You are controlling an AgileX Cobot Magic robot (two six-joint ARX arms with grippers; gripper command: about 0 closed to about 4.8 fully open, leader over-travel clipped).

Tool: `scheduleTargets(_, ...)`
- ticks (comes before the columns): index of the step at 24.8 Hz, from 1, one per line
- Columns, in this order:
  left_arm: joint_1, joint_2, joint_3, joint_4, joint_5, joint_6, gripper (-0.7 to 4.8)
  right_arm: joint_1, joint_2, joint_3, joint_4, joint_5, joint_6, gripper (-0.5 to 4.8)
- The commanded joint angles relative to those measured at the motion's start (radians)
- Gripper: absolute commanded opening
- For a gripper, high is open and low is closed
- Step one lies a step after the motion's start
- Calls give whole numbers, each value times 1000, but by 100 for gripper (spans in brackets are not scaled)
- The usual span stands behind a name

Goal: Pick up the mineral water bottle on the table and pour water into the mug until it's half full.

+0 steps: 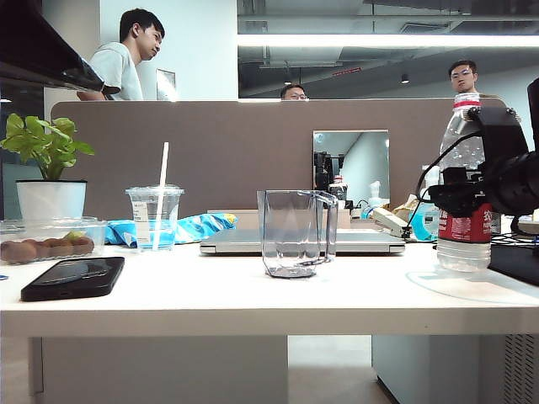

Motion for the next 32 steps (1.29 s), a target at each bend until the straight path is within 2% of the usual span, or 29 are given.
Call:
scheduleTargets(1, 1, -2, 5, 8, -3, 4, -5, 2, -14, 3, 19, -19, -1, 229)
scheduleTargets(3, 1, -2, 4, 8, -3, 5, -5, 8, -52, 4, 4, -60, -42, 229)
scheduleTargets(4, 1, -2, 4, 8, -3, 5, -5, 19, -107, 4, -56, -69, -121, 229)
scheduleTargets(6, 1, -2, 5, 8, -3, 5, -5, 53, -224, 16, -243, -68, -260, 229)
scheduleTargets(9, 1, -2, 4, 8, -3, 4, -5, 101, -359, 78, -520, -55, -393, 229)
scheduleTargets(10, 1, -2, 4, 2, -3, 4, -4, 135, -396, 128, -625, 4, -465, 229)
scheduleTargets(14, 1, -2, 5, -41, -2, 0, -5, 248, -404, 304, -871, 145, -697, 229)
scheduleTargets(20, 1, -3, 5, -52, 1, 0, -5, 326, -372, 381, -941, 332, -954, 233)
scheduleTargets(24, 0, -3, 5, -52, 2, 0, -5, 324, -370, 381, -1033, 371, -1017, 234)
scheduleTargets(29, 0, -3, 5, -52, 1, 0, -5, 324, -359, 381, -1030, 378, -1145, 234)
scheduleTargets(32, 1, -3, 5, -52, 2, 0, -5, 324, -306, 381, -1027, 434, -1220, 254)
